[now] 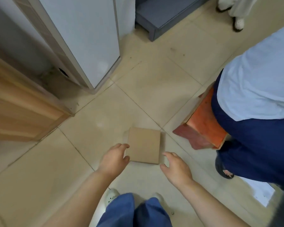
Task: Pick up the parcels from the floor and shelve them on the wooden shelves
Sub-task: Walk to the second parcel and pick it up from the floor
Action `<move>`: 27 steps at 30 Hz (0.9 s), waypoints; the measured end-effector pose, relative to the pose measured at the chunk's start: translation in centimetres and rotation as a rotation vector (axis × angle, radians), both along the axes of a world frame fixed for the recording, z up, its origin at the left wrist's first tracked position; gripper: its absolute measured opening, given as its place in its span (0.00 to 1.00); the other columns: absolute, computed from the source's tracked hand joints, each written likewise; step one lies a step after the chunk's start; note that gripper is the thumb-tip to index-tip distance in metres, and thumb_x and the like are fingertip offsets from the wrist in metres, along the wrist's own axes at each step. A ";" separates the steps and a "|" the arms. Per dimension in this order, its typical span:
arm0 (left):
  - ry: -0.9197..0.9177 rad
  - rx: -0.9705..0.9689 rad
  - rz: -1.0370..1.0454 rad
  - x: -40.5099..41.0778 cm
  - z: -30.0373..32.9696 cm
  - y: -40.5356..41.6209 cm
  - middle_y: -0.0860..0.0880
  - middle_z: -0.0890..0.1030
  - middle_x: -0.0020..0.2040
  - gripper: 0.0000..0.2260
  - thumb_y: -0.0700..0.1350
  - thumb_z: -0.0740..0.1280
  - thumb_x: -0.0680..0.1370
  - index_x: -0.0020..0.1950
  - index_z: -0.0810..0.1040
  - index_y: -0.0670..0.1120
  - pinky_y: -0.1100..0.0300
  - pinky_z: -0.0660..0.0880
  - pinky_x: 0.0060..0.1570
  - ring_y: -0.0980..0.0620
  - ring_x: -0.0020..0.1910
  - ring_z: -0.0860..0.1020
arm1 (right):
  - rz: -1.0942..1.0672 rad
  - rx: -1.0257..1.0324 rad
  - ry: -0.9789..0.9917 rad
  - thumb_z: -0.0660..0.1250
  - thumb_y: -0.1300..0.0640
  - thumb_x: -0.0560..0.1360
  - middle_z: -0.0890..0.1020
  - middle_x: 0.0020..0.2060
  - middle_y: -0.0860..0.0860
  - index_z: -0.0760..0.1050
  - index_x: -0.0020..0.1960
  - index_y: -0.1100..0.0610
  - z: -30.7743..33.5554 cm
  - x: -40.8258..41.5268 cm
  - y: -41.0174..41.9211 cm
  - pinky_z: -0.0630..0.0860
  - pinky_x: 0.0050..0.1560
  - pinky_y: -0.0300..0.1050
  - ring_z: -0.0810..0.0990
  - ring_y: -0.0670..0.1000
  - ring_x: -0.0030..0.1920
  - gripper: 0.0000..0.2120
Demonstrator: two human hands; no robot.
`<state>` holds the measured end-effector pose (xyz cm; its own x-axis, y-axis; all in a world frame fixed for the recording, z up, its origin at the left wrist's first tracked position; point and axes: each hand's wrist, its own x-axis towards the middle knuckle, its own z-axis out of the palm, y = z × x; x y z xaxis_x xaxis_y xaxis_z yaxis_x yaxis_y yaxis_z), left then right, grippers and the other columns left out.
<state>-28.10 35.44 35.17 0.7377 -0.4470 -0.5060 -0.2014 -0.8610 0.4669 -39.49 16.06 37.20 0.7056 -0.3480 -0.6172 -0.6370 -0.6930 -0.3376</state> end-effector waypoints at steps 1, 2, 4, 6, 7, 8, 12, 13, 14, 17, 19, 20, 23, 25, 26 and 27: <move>0.005 0.009 -0.001 0.3 -2.3 0.0 0.51 0.75 0.61 0.19 0.47 0.62 0.75 0.66 0.69 0.51 0.57 0.73 0.53 0.51 0.59 0.74 | -0.001 -0.004 0.009 0.61 0.52 0.75 0.73 0.66 0.50 0.66 0.69 0.52 -2.3 0.5 -0.1 0.70 0.60 0.45 0.72 0.52 0.64 0.23; 0.011 0.015 -0.001 0.5 -4.7 0.0 0.51 0.75 0.62 0.20 0.47 0.63 0.75 0.66 0.69 0.51 0.57 0.73 0.53 0.51 0.59 0.74 | -0.001 -0.006 0.022 0.61 0.52 0.75 0.72 0.66 0.51 0.66 0.70 0.52 -4.7 0.9 -0.3 0.70 0.60 0.45 0.72 0.52 0.64 0.23; 0.021 0.023 0.005 0.9 -9.6 0.0 0.50 0.75 0.62 0.20 0.46 0.63 0.75 0.67 0.68 0.51 0.57 0.73 0.52 0.50 0.59 0.74 | -0.017 -0.007 0.048 0.60 0.53 0.75 0.72 0.66 0.52 0.65 0.70 0.53 -9.5 1.5 -0.5 0.71 0.61 0.46 0.72 0.53 0.64 0.23; 0.026 0.037 0.016 1.1 -14.5 0.0 0.50 0.74 0.62 0.21 0.46 0.62 0.75 0.68 0.67 0.51 0.57 0.72 0.51 0.50 0.60 0.73 | -0.039 -0.012 0.064 0.61 0.53 0.75 0.72 0.66 0.52 0.65 0.70 0.53 -14.3 1.8 -0.7 0.71 0.60 0.46 0.72 0.54 0.64 0.23; 0.032 0.049 0.022 1.2 -16.8 0.0 0.50 0.73 0.63 0.22 0.45 0.62 0.75 0.69 0.66 0.51 0.57 0.72 0.51 0.50 0.60 0.72 | -0.051 -0.015 0.070 0.61 0.53 0.75 0.72 0.66 0.52 0.65 0.70 0.53 -16.7 1.9 -0.8 0.71 0.59 0.46 0.72 0.54 0.64 0.23; 0.042 0.060 0.027 1.2 -19.2 -0.1 0.50 0.73 0.63 0.22 0.45 0.62 0.75 0.69 0.65 0.51 0.57 0.71 0.51 0.50 0.61 0.71 | -0.065 -0.017 0.079 0.61 0.53 0.75 0.71 0.66 0.51 0.64 0.70 0.53 -19.2 2.0 -0.9 0.71 0.59 0.46 0.72 0.54 0.64 0.23; 0.097 0.103 0.031 1.1 -27.9 -0.5 0.49 0.71 0.63 0.25 0.45 0.62 0.74 0.71 0.62 0.52 0.56 0.73 0.50 0.48 0.59 0.71 | -0.149 0.001 0.113 0.60 0.54 0.75 0.69 0.68 0.50 0.64 0.70 0.51 -28.1 1.8 -1.4 0.71 0.59 0.46 0.71 0.53 0.65 0.23; 0.114 0.112 0.030 1.1 -29.9 -0.6 0.49 0.71 0.64 0.25 0.45 0.62 0.74 0.71 0.61 0.52 0.55 0.72 0.50 0.48 0.59 0.71 | -0.168 0.009 0.115 0.60 0.55 0.75 0.68 0.68 0.50 0.64 0.70 0.51 -30.1 1.7 -1.5 0.71 0.58 0.46 0.71 0.53 0.65 0.23; 0.134 0.117 0.029 1.1 -31.7 -0.8 0.48 0.70 0.64 0.26 0.45 0.62 0.74 0.71 0.60 0.52 0.55 0.72 0.51 0.48 0.60 0.71 | -0.185 0.016 0.114 0.60 0.55 0.75 0.68 0.68 0.51 0.64 0.70 0.51 -32.0 1.6 -1.7 0.71 0.58 0.45 0.71 0.53 0.64 0.23; 0.196 0.121 0.044 1.2 -36.2 -1.1 0.47 0.68 0.67 0.28 0.44 0.62 0.74 0.73 0.58 0.52 0.55 0.72 0.53 0.47 0.62 0.70 | -0.237 0.025 0.109 0.61 0.57 0.74 0.66 0.68 0.51 0.63 0.71 0.50 -36.7 1.5 -2.0 0.71 0.56 0.46 0.73 0.54 0.63 0.25; 0.227 0.124 0.043 1.3 -38.4 -1.3 0.47 0.66 0.69 0.29 0.44 0.61 0.74 0.74 0.55 0.52 0.54 0.72 0.54 0.47 0.63 0.70 | -0.268 0.032 0.098 0.61 0.59 0.73 0.65 0.69 0.53 0.61 0.71 0.50 -39.1 1.5 -2.2 0.72 0.57 0.47 0.73 0.56 0.62 0.28; 0.238 0.125 0.039 1.4 -39.2 -1.4 0.47 0.65 0.70 0.30 0.44 0.61 0.74 0.74 0.54 0.52 0.54 0.72 0.54 0.46 0.63 0.70 | -0.273 0.029 0.091 0.61 0.60 0.72 0.64 0.70 0.53 0.60 0.72 0.49 -40.0 1.5 -2.1 0.72 0.58 0.47 0.72 0.57 0.63 0.29; 0.248 0.106 0.031 1.6 -40.9 -1.8 0.48 0.65 0.70 0.31 0.43 0.62 0.74 0.74 0.53 0.54 0.56 0.73 0.50 0.46 0.60 0.72 | -0.272 0.014 0.074 0.60 0.62 0.71 0.60 0.72 0.54 0.59 0.72 0.49 -42.1 1.6 -2.0 0.73 0.57 0.47 0.72 0.58 0.63 0.30; 0.262 0.087 0.035 1.7 -41.5 -2.1 0.47 0.65 0.69 0.32 0.42 0.62 0.74 0.74 0.52 0.54 0.57 0.72 0.48 0.46 0.59 0.73 | -0.289 0.021 0.067 0.59 0.64 0.72 0.61 0.72 0.53 0.58 0.72 0.48 -42.8 1.7 -1.8 0.74 0.55 0.47 0.74 0.59 0.60 0.31; 0.269 0.079 0.039 1.6 -41.6 -2.2 0.47 0.65 0.68 0.32 0.42 0.62 0.74 0.74 0.52 0.55 0.57 0.72 0.48 0.46 0.58 0.73 | -0.303 0.030 0.063 0.59 0.64 0.72 0.61 0.72 0.53 0.57 0.72 0.48 -43.0 1.8 -1.7 0.74 0.54 0.47 0.75 0.60 0.58 0.31; 0.278 0.069 0.046 1.5 -41.7 -2.3 0.46 0.65 0.68 0.33 0.41 0.63 0.73 0.74 0.52 0.55 0.57 0.72 0.49 0.46 0.58 0.73 | -0.317 0.040 0.061 0.59 0.64 0.73 0.61 0.72 0.52 0.57 0.73 0.47 -43.1 1.9 -1.6 0.74 0.54 0.47 0.76 0.60 0.57 0.31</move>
<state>-26.57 33.14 -6.54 0.5853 -0.3739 -0.7195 -0.0340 -0.8979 0.4389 -37.58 14.50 -5.90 0.5274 -0.5195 -0.6723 -0.8389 -0.4438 -0.3151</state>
